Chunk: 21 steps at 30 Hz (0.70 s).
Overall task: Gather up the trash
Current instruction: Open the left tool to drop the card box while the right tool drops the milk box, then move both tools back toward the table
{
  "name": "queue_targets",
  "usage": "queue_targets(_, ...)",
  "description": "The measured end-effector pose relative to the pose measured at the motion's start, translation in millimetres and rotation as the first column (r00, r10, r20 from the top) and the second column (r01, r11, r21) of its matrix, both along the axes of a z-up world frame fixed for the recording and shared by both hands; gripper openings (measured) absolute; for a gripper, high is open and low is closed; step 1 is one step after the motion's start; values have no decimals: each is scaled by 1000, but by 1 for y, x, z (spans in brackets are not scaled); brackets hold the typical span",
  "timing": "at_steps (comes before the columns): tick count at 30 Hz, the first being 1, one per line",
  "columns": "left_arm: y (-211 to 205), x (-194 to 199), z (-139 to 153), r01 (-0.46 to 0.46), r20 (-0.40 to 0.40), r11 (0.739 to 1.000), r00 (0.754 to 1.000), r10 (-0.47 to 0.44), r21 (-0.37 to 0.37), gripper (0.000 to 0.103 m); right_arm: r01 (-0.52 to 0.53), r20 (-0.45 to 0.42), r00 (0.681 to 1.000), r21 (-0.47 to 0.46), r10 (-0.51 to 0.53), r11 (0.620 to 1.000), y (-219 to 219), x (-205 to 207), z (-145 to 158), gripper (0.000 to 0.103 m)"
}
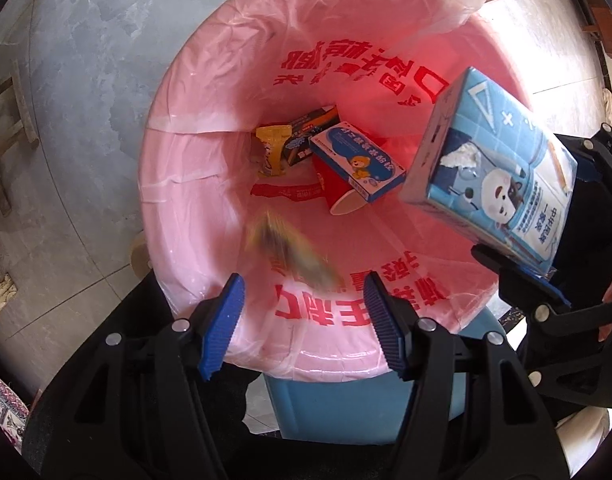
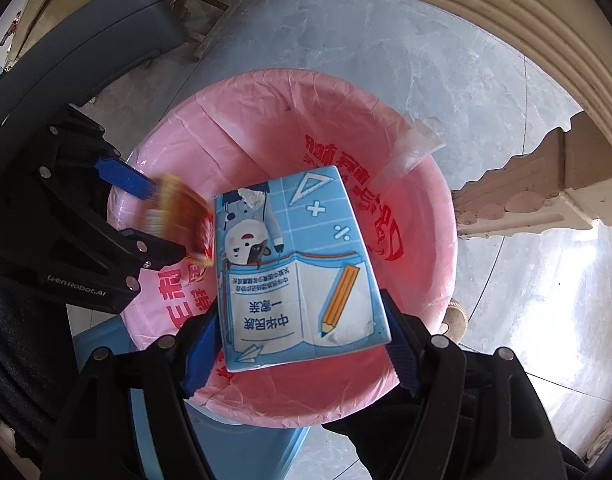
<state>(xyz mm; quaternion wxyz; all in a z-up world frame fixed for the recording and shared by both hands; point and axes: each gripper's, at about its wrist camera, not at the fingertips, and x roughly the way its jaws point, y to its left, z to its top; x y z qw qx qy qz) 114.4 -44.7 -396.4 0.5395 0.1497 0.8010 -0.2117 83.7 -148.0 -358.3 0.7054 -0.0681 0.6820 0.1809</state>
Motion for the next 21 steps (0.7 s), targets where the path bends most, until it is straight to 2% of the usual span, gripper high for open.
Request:
queue_targets(5,0,3,-4,0,6,1000,1000,0,2,68,-14,-6,1000,-9,14,1000,5,-2,-1,71)
queue_targets(8,-3,2,-1,10,7,1000,1000,-10,-17,69,-12,-5,1000,-6,12,1000,5,-2,0,71)
queue_targets(21,-12,-4,9,47,35,999,998,-46,-19,74,-13,17,1000,5,13,1000,10,-2,7,71)
